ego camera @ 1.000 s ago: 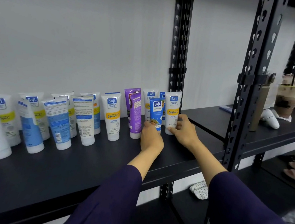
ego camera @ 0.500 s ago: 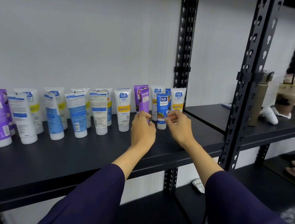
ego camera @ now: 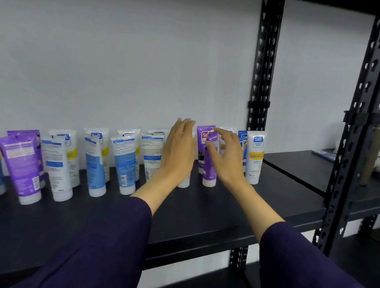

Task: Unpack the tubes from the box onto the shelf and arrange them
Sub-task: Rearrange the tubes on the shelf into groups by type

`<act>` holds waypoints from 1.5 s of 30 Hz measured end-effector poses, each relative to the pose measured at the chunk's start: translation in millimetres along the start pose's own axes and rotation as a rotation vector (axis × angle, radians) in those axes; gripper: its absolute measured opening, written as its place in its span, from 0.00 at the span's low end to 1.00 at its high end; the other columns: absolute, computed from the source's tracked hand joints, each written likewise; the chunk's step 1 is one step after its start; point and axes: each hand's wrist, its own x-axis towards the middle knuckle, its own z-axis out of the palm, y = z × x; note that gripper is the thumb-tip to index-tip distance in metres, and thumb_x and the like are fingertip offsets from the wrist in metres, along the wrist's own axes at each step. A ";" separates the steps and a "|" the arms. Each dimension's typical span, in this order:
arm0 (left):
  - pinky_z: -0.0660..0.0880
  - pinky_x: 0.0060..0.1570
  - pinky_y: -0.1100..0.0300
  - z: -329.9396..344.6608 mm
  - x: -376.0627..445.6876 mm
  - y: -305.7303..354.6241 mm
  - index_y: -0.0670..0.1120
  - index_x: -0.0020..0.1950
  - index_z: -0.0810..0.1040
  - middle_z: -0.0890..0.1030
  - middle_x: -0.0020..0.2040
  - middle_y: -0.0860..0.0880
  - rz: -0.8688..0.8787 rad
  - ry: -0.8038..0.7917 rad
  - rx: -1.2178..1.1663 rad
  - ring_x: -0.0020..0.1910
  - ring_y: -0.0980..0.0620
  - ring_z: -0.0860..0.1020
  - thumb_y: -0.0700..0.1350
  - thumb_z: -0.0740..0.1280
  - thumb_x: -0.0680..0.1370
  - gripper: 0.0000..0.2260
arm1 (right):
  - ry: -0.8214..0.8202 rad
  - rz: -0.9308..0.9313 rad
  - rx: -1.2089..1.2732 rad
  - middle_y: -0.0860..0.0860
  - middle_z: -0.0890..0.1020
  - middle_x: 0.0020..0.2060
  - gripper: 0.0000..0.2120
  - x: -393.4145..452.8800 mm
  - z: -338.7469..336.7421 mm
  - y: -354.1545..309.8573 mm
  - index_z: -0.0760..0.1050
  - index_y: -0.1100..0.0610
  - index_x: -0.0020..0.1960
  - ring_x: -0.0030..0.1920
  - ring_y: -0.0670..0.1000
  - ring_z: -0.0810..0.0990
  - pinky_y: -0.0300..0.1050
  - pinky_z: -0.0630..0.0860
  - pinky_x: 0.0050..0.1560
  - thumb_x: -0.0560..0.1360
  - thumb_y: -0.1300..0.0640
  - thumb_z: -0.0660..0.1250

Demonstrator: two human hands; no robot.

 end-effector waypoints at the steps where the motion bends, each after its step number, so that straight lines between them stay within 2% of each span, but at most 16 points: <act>1: 0.64 0.70 0.54 -0.5 4.0 -2.7 0.44 0.74 0.61 0.62 0.75 0.46 0.007 -0.030 0.069 0.75 0.49 0.59 0.42 0.62 0.80 0.23 | -0.001 -0.011 -0.013 0.53 0.73 0.61 0.17 4.1 1.6 -0.7 0.72 0.56 0.65 0.59 0.47 0.72 0.35 0.67 0.57 0.77 0.55 0.65; 5: 0.71 0.56 0.57 -3.4 18.2 -11.3 0.42 0.68 0.70 0.73 0.66 0.44 0.067 -0.082 0.218 0.63 0.46 0.73 0.43 0.60 0.81 0.16 | -0.048 -0.038 -0.166 0.54 0.78 0.49 0.13 24.2 3.9 -3.3 0.75 0.58 0.53 0.49 0.51 0.76 0.39 0.72 0.48 0.75 0.50 0.67; 8: 0.72 0.49 0.57 -9.8 23.8 -14.6 0.43 0.65 0.73 0.77 0.61 0.43 0.104 -0.094 0.271 0.57 0.45 0.76 0.41 0.61 0.80 0.13 | -0.122 -0.012 -0.211 0.55 0.80 0.43 0.08 38.2 -0.5 -8.4 0.75 0.60 0.48 0.42 0.51 0.78 0.39 0.73 0.40 0.74 0.55 0.69; 10: 0.72 0.48 0.58 -13.7 27.5 -17.7 0.44 0.66 0.74 0.77 0.61 0.44 0.107 -0.108 0.252 0.58 0.45 0.77 0.42 0.63 0.80 0.14 | -0.171 0.030 -0.199 0.56 0.81 0.42 0.05 45.5 -6.6 -10.2 0.75 0.61 0.48 0.41 0.52 0.79 0.37 0.73 0.36 0.74 0.60 0.67; 13: 0.74 0.54 0.55 -17.4 32.4 -21.6 0.47 0.66 0.75 0.78 0.62 0.45 0.090 -0.140 0.198 0.59 0.46 0.77 0.43 0.63 0.80 0.15 | -0.244 0.068 -0.214 0.57 0.80 0.48 0.07 53.6 -14.5 -7.2 0.74 0.61 0.54 0.46 0.51 0.79 0.34 0.72 0.31 0.76 0.63 0.64; 16: 0.74 0.56 0.54 -19.1 33.3 -24.5 0.48 0.66 0.76 0.78 0.63 0.46 0.081 -0.147 0.168 0.59 0.46 0.77 0.44 0.64 0.79 0.15 | -0.320 0.041 -0.301 0.58 0.79 0.55 0.10 59.5 -15.3 -2.3 0.76 0.60 0.58 0.54 0.54 0.79 0.35 0.76 0.36 0.77 0.63 0.64; 19: 0.74 0.56 0.54 -19.4 32.9 -26.3 0.48 0.66 0.76 0.78 0.63 0.46 0.097 -0.139 0.177 0.60 0.46 0.77 0.44 0.64 0.80 0.15 | -0.347 0.001 -0.394 0.60 0.78 0.56 0.14 61.8 -13.7 -4.0 0.76 0.61 0.60 0.57 0.57 0.77 0.49 0.80 0.50 0.75 0.67 0.64; 21: 0.74 0.55 0.54 -19.4 33.6 -26.5 0.48 0.66 0.75 0.79 0.62 0.46 0.108 -0.144 0.185 0.59 0.46 0.77 0.44 0.64 0.80 0.15 | -0.366 -0.007 -0.420 0.60 0.78 0.57 0.16 61.7 -13.5 -6.9 0.75 0.60 0.61 0.57 0.57 0.77 0.52 0.80 0.53 0.74 0.68 0.66; 27: 0.74 0.51 0.55 -21.1 34.8 -25.9 0.47 0.67 0.74 0.78 0.61 0.45 0.142 -0.195 0.217 0.57 0.46 0.78 0.44 0.63 0.80 0.15 | -0.379 -0.014 -0.373 0.59 0.79 0.57 0.15 59.3 -15.5 -13.0 0.74 0.61 0.59 0.57 0.56 0.78 0.50 0.80 0.51 0.73 0.70 0.66; 32: 0.72 0.56 0.56 -33.4 26.1 -29.3 0.45 0.69 0.71 0.74 0.66 0.46 0.135 -0.150 0.189 0.62 0.47 0.74 0.44 0.61 0.81 0.16 | -0.348 0.021 -0.318 0.57 0.77 0.59 0.15 55.7 -17.8 -18.7 0.73 0.60 0.61 0.59 0.55 0.76 0.48 0.80 0.49 0.75 0.68 0.64; 36: 0.70 0.59 0.54 -56.8 17.4 -46.0 0.45 0.67 0.73 0.75 0.65 0.46 0.108 -0.049 0.186 0.64 0.47 0.72 0.43 0.59 0.82 0.14 | -0.285 -0.084 -0.288 0.54 0.78 0.62 0.14 49.7 -6.6 -39.3 0.76 0.58 0.61 0.63 0.54 0.73 0.39 0.69 0.57 0.77 0.67 0.61; 38: 0.71 0.58 0.54 -70.0 13.5 -56.7 0.44 0.65 0.75 0.76 0.63 0.46 0.064 -0.026 0.190 0.62 0.47 0.73 0.42 0.59 0.82 0.13 | -0.297 -0.144 -0.254 0.53 0.79 0.60 0.14 44.4 4.0 -53.7 0.77 0.59 0.60 0.61 0.52 0.74 0.36 0.67 0.58 0.78 0.67 0.61; 43: 0.72 0.51 0.55 -100.3 3.6 -84.2 0.44 0.60 0.79 0.78 0.59 0.45 -0.035 -0.065 0.256 0.56 0.45 0.77 0.43 0.60 0.81 0.11 | -0.390 -0.215 -0.200 0.53 0.81 0.57 0.13 33.5 39.5 -81.5 0.78 0.60 0.60 0.55 0.51 0.77 0.40 0.71 0.56 0.77 0.65 0.62; 45: 0.71 0.47 0.57 -110.5 0.4 -94.9 0.44 0.58 0.80 0.80 0.57 0.45 -0.070 -0.092 0.275 0.54 0.45 0.77 0.45 0.61 0.81 0.11 | -0.436 -0.237 -0.216 0.54 0.80 0.58 0.13 30.2 54.2 -88.0 0.77 0.60 0.61 0.56 0.52 0.77 0.42 0.71 0.58 0.77 0.64 0.63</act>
